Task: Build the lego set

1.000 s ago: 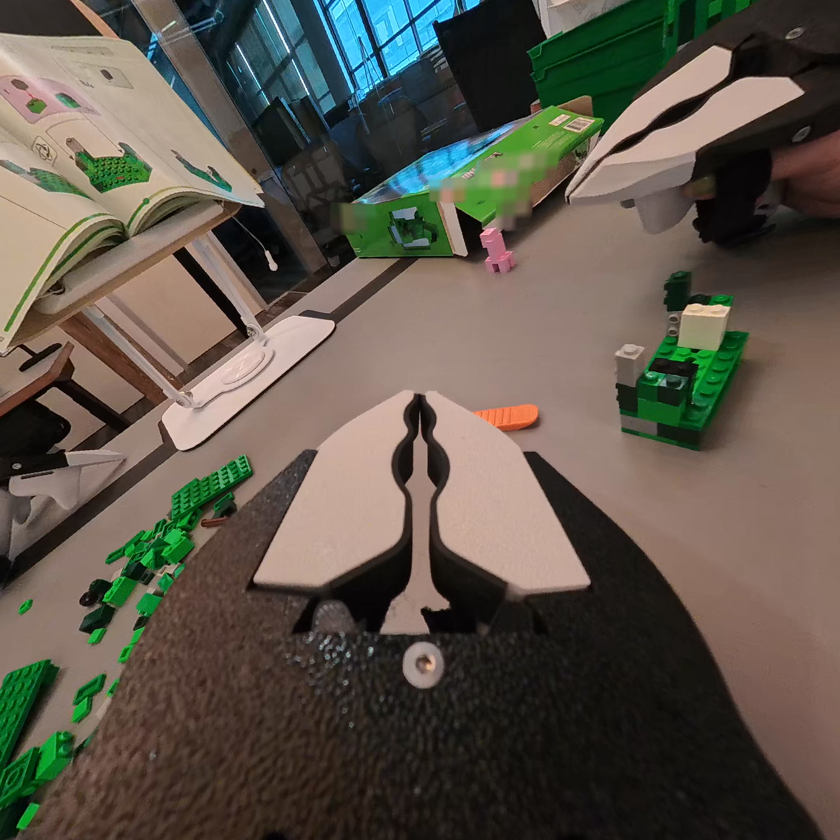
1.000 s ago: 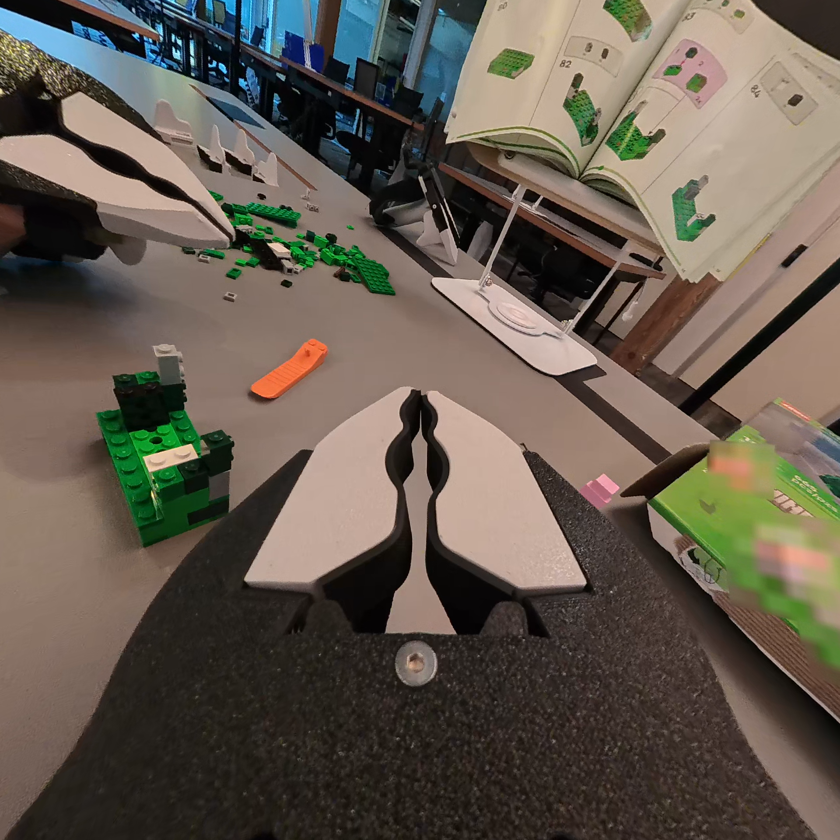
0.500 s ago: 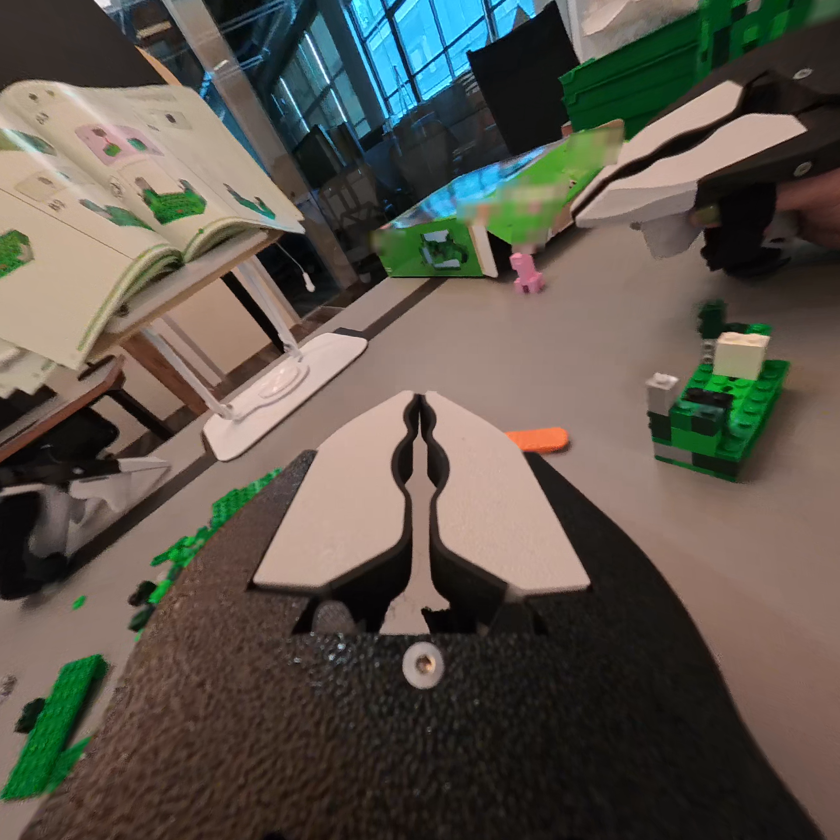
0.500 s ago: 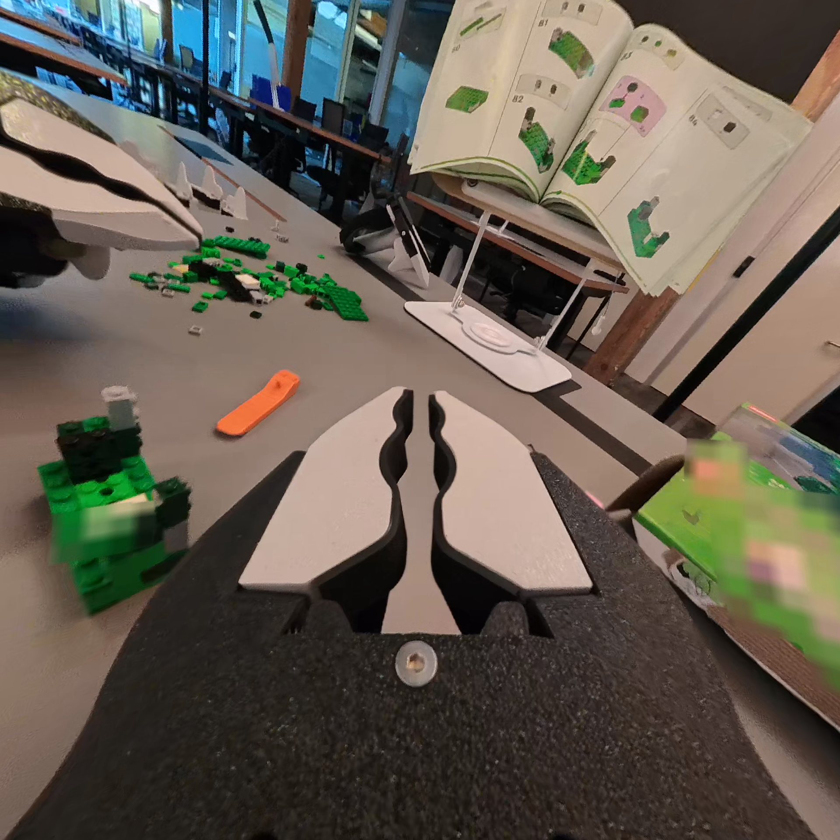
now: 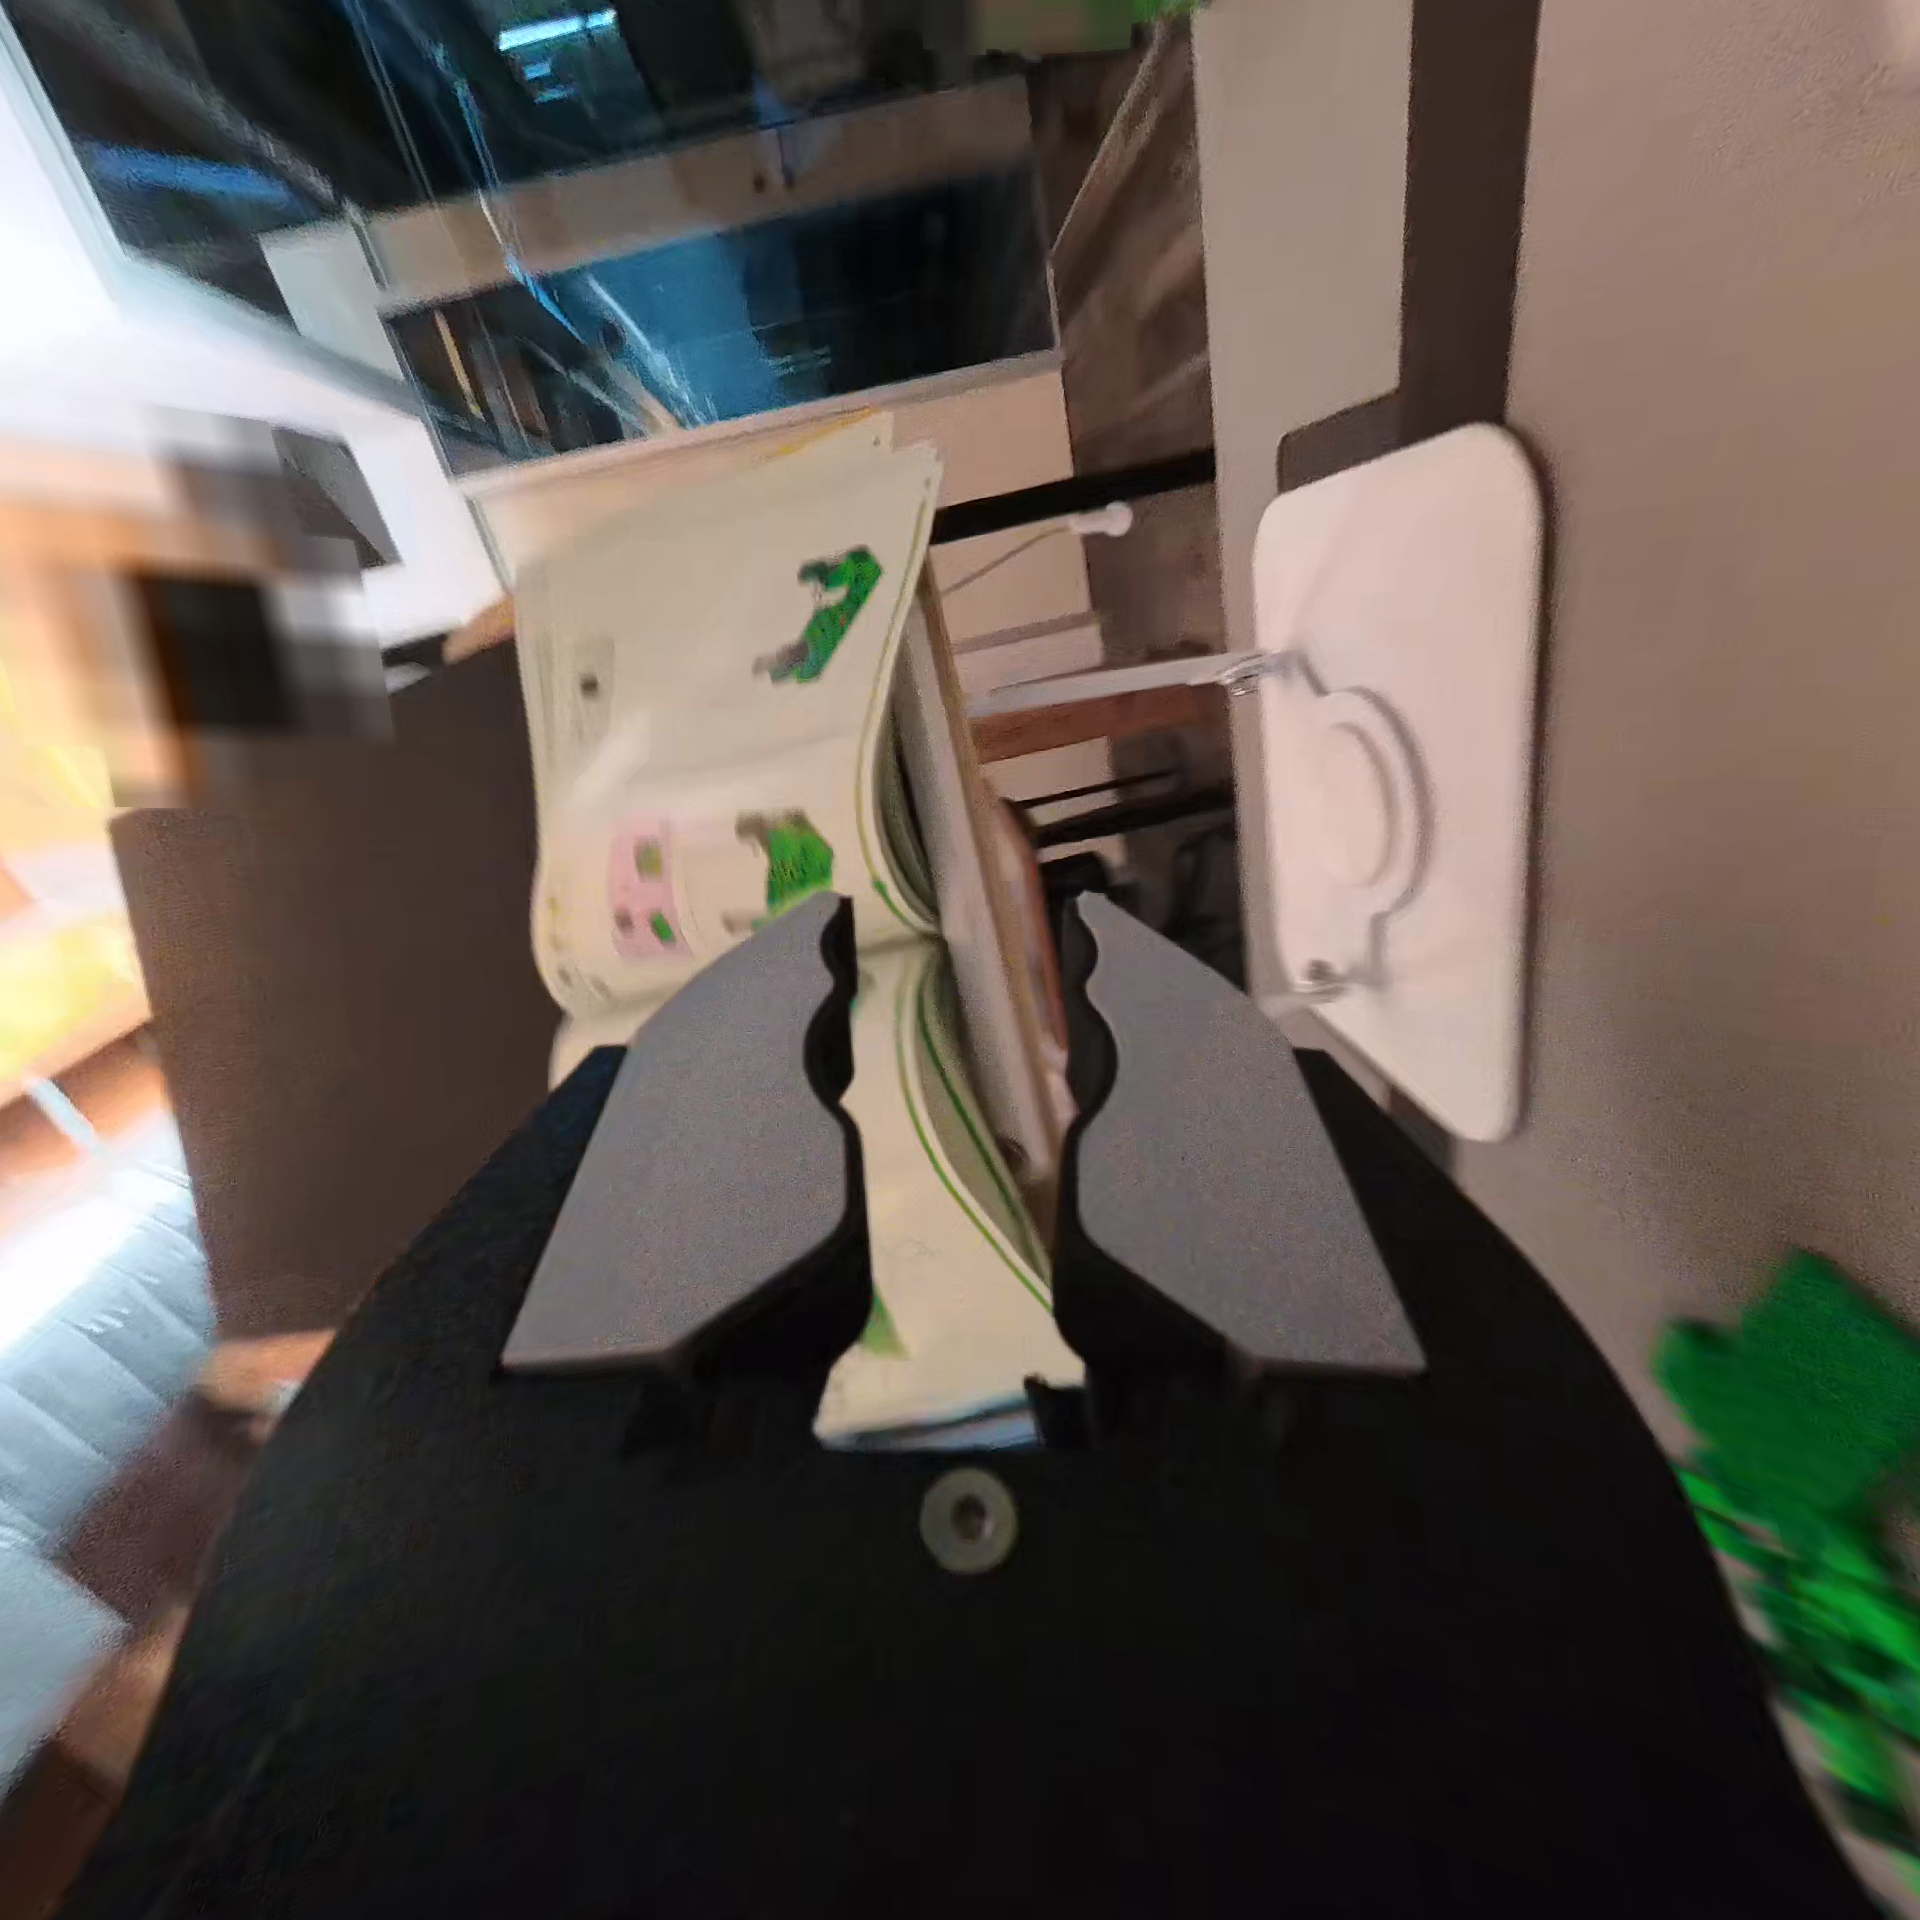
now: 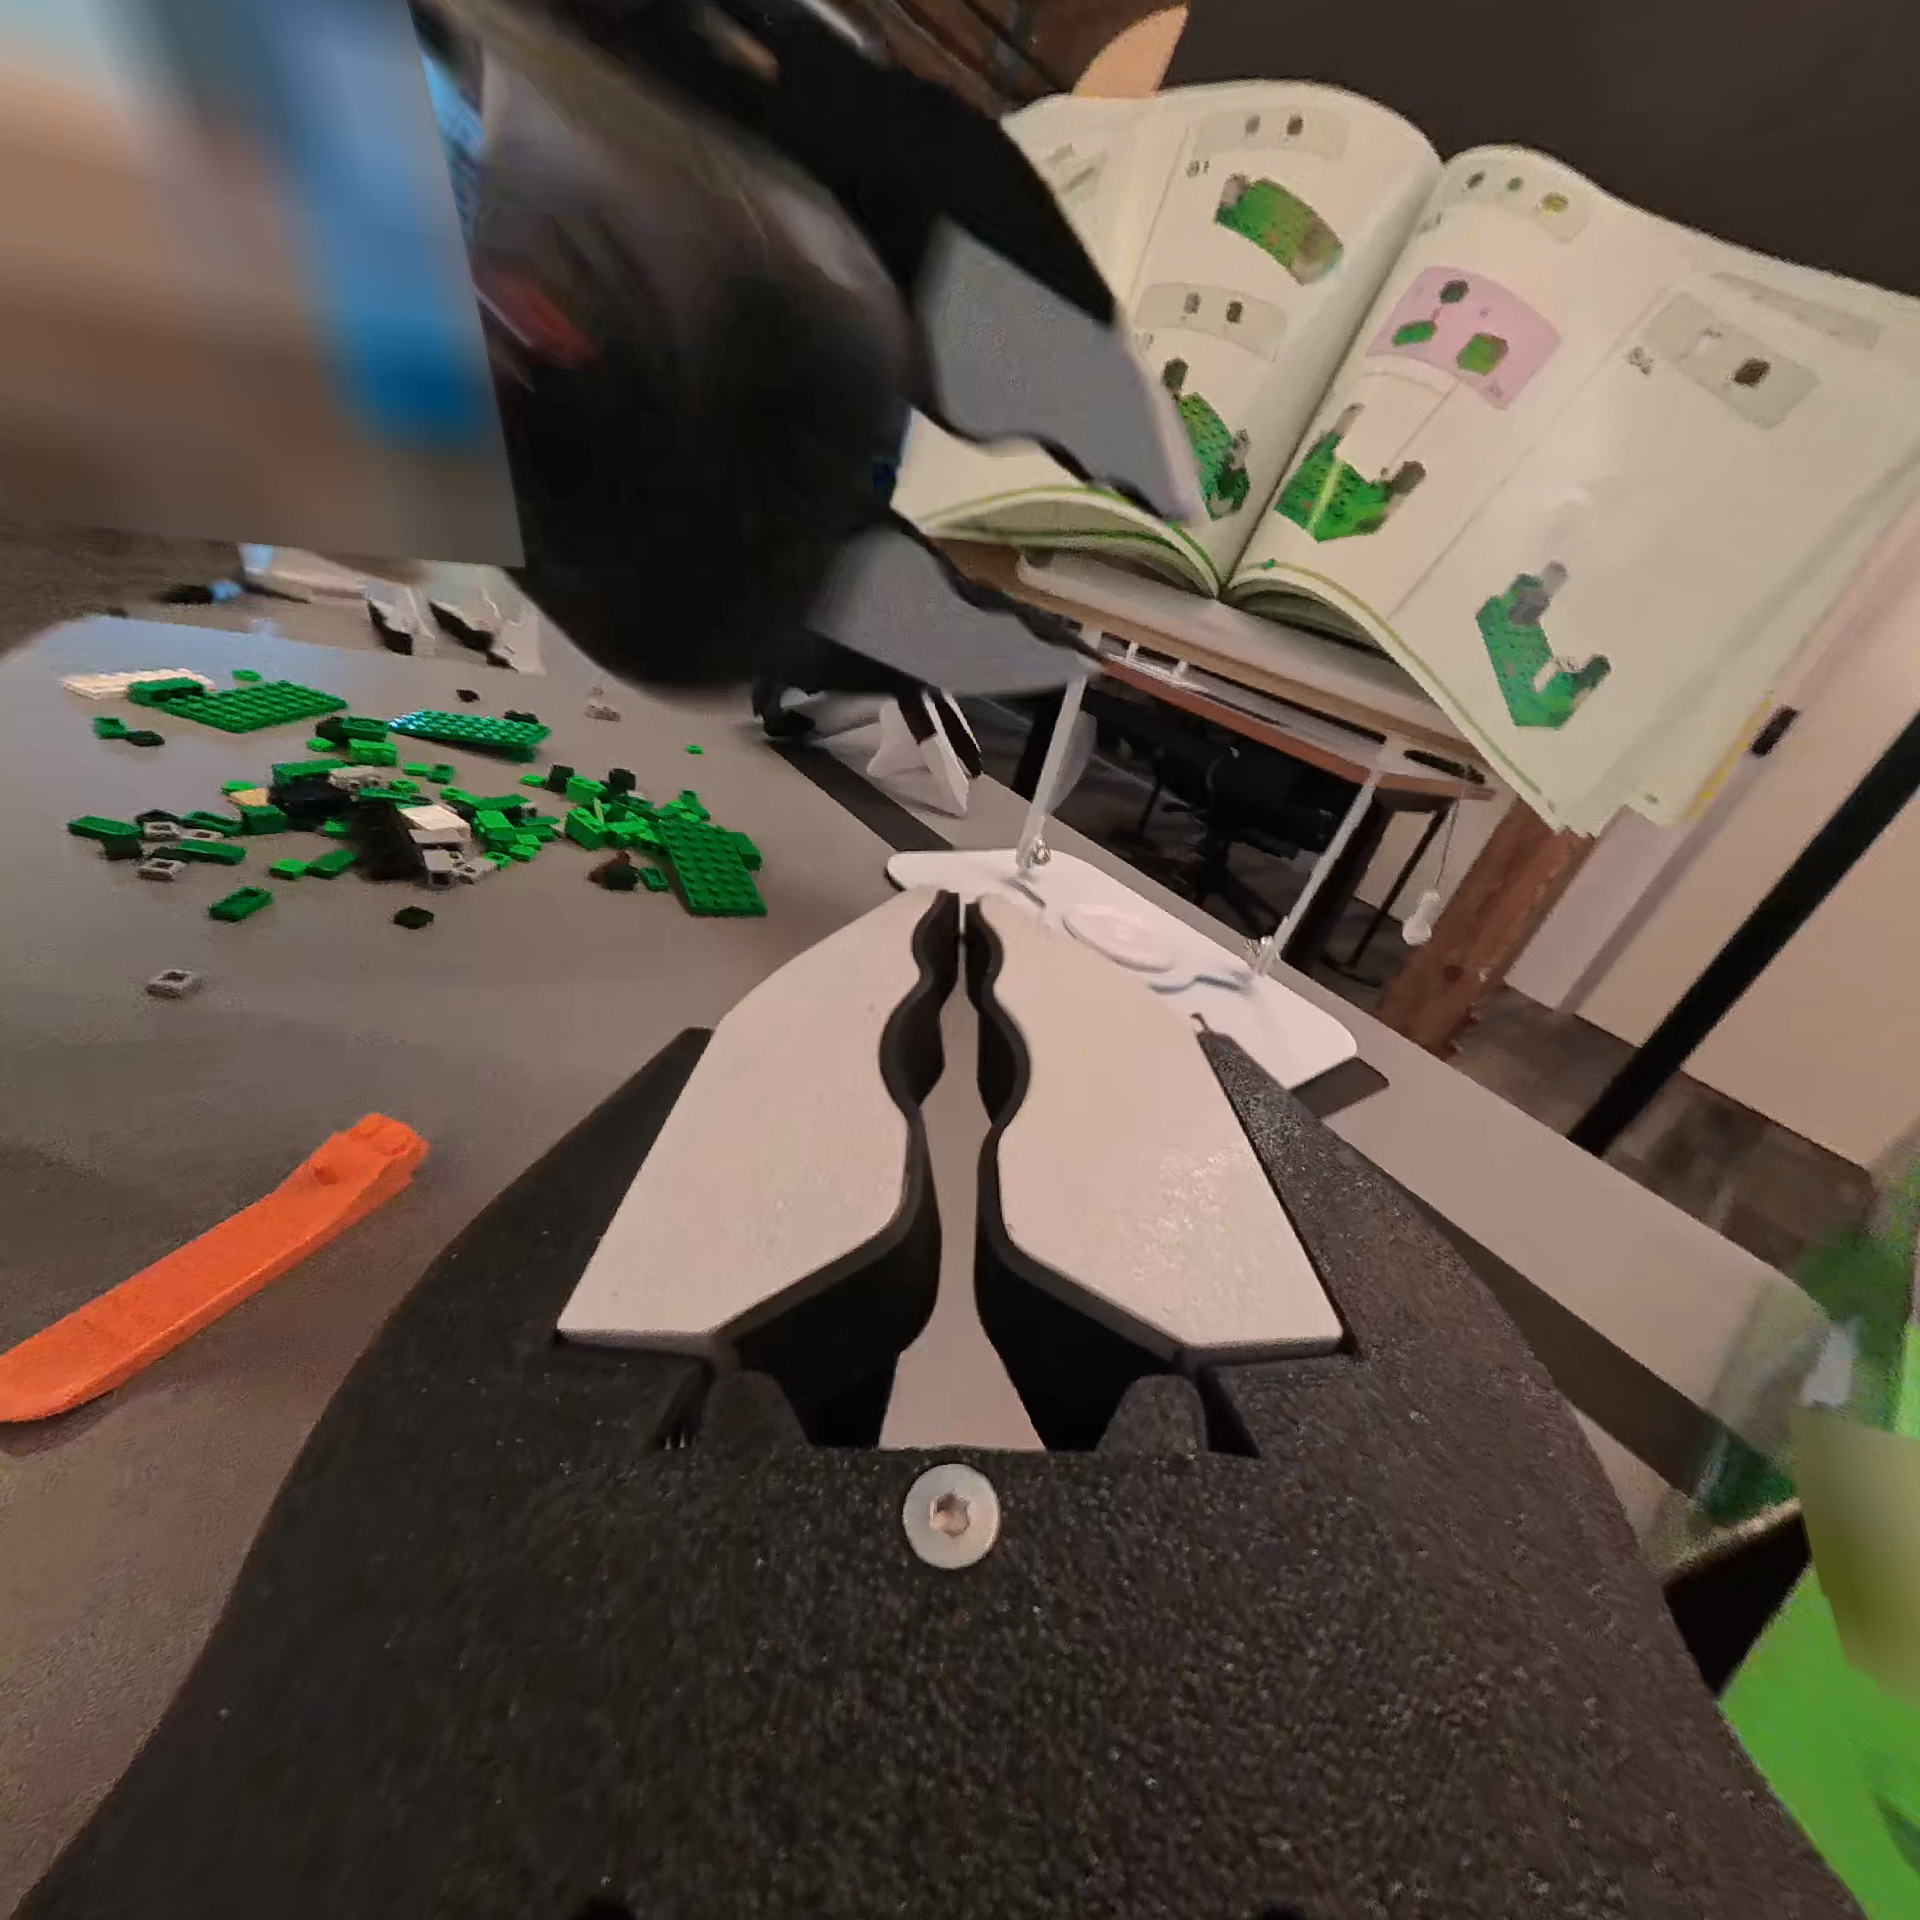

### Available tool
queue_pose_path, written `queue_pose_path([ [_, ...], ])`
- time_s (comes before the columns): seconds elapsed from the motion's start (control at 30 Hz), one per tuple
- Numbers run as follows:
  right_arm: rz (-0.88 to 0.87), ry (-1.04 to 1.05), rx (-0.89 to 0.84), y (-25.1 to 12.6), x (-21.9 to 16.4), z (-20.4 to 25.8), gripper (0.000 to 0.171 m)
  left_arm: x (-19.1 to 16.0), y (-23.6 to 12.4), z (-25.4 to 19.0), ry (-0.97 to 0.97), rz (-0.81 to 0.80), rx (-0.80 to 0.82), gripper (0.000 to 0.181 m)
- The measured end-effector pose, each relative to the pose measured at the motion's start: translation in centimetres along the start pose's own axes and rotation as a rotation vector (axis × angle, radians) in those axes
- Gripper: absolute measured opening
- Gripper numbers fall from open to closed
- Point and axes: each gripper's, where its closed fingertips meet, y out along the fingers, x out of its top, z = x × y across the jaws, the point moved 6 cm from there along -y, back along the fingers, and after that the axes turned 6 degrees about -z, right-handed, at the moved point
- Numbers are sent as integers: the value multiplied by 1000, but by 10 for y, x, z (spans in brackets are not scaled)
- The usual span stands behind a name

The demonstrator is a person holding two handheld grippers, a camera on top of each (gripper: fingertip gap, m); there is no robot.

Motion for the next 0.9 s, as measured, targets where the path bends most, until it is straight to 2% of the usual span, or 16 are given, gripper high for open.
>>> queue_pose_path([
  [0.07,-36,23,16,-1,3,0,0,8,32,1,97,1,-18,35],
  [0.13,-55,55,33,-2,5,1,0,14,58,5,115,-17,-24,33],
  [0.33,-43,105,55,-1,2,1,0,31,107,19,-79,-211,-68,49],
  [0.5,-26,126,72,0,-1,2,0,25,125,31,-158,-233,-66,53],
  [0.7,-20,111,88,1,-1,5,0,17,136,28,22,-143,-62,53],
  [0.9,-8,88,109,2,-2,9,0,11,141,29,51,-97,-15,48],
])
